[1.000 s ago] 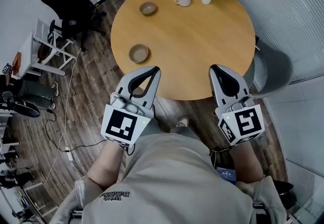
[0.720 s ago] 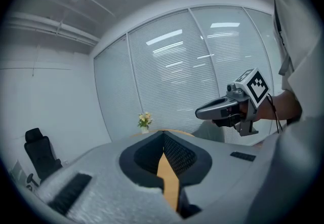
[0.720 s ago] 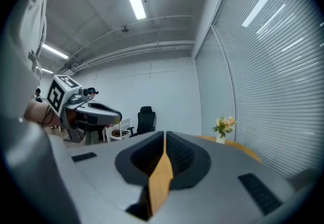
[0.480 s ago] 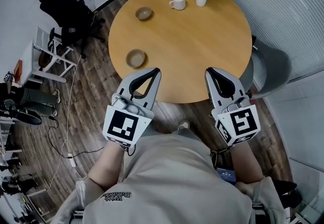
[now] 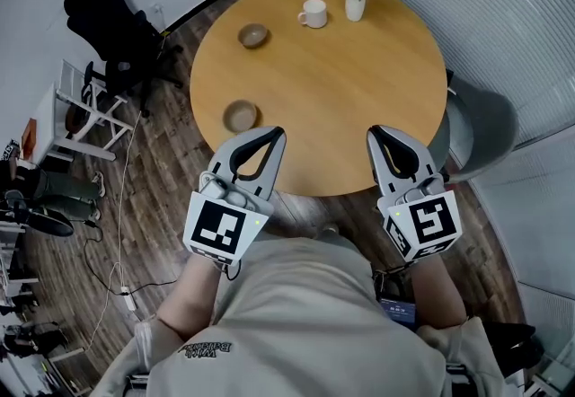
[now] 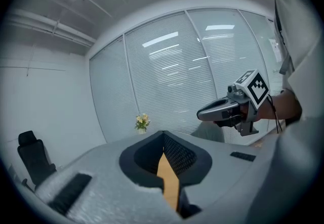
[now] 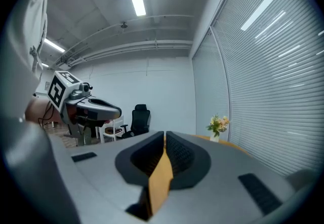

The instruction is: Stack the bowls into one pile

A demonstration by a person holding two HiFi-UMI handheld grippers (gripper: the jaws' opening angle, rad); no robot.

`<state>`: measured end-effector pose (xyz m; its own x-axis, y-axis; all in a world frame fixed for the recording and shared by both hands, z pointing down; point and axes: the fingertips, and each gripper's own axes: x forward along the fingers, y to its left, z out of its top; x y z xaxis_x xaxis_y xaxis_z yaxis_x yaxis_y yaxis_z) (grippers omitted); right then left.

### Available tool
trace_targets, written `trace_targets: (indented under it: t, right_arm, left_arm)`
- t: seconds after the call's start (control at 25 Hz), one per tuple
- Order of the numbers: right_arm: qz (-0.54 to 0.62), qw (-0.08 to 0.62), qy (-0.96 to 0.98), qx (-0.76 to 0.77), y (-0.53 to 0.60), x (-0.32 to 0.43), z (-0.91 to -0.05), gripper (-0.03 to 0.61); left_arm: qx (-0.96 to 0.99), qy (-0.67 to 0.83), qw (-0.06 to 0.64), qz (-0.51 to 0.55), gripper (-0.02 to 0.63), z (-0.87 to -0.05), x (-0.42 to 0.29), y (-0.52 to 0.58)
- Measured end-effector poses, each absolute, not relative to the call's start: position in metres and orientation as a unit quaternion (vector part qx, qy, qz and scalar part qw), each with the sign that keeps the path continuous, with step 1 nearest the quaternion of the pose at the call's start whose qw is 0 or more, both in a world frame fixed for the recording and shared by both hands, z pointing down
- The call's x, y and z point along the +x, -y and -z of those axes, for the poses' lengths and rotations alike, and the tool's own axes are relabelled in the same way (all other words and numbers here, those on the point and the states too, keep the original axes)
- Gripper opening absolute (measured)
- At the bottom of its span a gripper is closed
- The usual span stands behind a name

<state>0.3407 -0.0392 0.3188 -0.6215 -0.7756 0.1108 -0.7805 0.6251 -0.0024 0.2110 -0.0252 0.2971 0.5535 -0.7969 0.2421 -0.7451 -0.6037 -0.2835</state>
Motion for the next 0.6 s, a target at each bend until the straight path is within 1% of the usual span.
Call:
trace_targets:
  t: [0.36,0.6]
  right_arm:
    - [-0.033,0.058,0.878,0.474,0.058,0.310,-0.327,0.035]
    - [-0.038,0.067,0.866,0.494,0.091,0.254,-0.324,0.035]
  left_arm:
    - [-0.893,-0.417,0.061,0.158,0.018,-0.294,0.170,0.060]
    - [-0.900,-0.405,0.059,0.148,0.018,-0.290,0.110,0.102]
